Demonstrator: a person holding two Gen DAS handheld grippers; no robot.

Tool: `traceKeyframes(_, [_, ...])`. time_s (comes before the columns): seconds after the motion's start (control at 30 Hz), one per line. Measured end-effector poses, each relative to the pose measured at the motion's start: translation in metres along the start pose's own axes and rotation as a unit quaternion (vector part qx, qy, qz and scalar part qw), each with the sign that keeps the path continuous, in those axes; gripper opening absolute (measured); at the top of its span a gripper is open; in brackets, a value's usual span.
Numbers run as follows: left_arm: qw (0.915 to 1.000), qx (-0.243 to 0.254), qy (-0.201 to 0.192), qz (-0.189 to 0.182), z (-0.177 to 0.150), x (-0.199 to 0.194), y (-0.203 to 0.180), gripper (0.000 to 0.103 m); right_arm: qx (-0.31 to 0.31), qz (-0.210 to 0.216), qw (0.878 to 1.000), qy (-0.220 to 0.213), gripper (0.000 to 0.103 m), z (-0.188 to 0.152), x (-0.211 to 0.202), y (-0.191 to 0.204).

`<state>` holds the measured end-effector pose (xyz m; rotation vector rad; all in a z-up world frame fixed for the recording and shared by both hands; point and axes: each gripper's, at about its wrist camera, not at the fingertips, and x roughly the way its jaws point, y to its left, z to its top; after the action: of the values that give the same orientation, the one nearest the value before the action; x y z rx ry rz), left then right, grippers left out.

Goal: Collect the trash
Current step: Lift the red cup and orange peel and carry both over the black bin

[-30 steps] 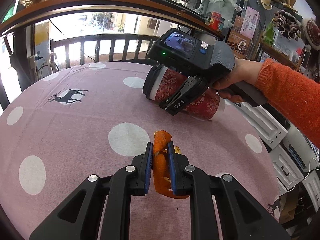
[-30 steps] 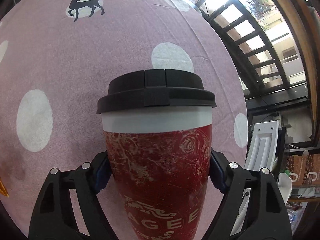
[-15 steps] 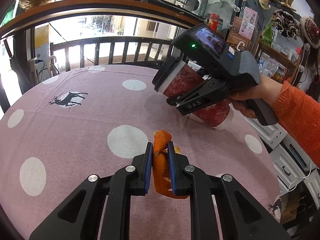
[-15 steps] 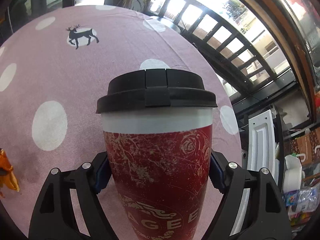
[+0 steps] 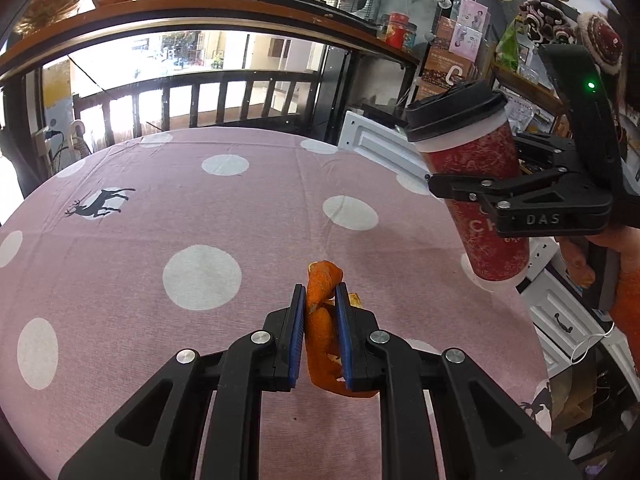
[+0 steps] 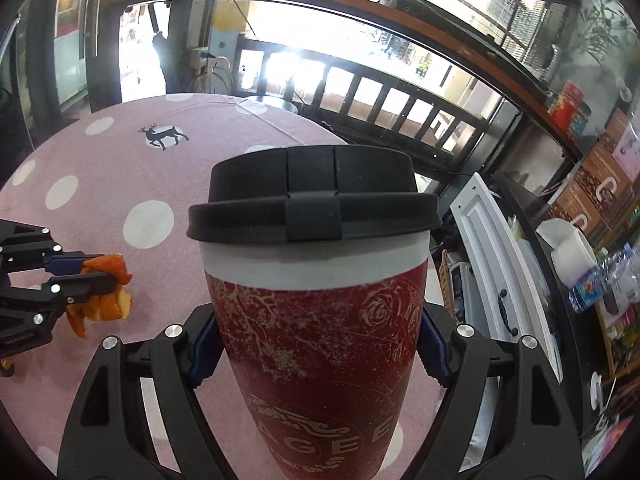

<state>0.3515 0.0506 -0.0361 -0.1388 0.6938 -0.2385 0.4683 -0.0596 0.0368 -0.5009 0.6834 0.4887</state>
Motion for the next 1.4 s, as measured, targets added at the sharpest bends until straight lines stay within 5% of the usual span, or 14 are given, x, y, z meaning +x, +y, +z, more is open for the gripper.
traceKeyframes(0.43, [0.9934, 0.077, -0.011, -0.084, -0.005, -0.022, -0.11, 0.016, 0.136, -0.041, 0.988, -0.055, 0.078, -0.125, -0.114, -0.054])
traceKeyframes(0.63, [0.9847, 0.106, -0.001, -0.138, -0.016, -0.02, -0.165, 0.016, 0.198, -0.077, 0.976, -0.04, 0.079, -0.187, -0.134, -0.081])
traceKeyframes(1.0, [0.9717, 0.136, 0.038, -0.189, -0.045, 0.0, -0.236, 0.016, 0.303, -0.09, 0.948, 0.039, 0.079, -0.287, -0.057, -0.106])
traceKeyframes(1.4, [0.9688, 0.151, 0.074, -0.182, -0.064, 0.019, -0.255, 0.016, 0.343, -0.102, 0.922, 0.148, 0.082, -0.352, 0.045, -0.101])
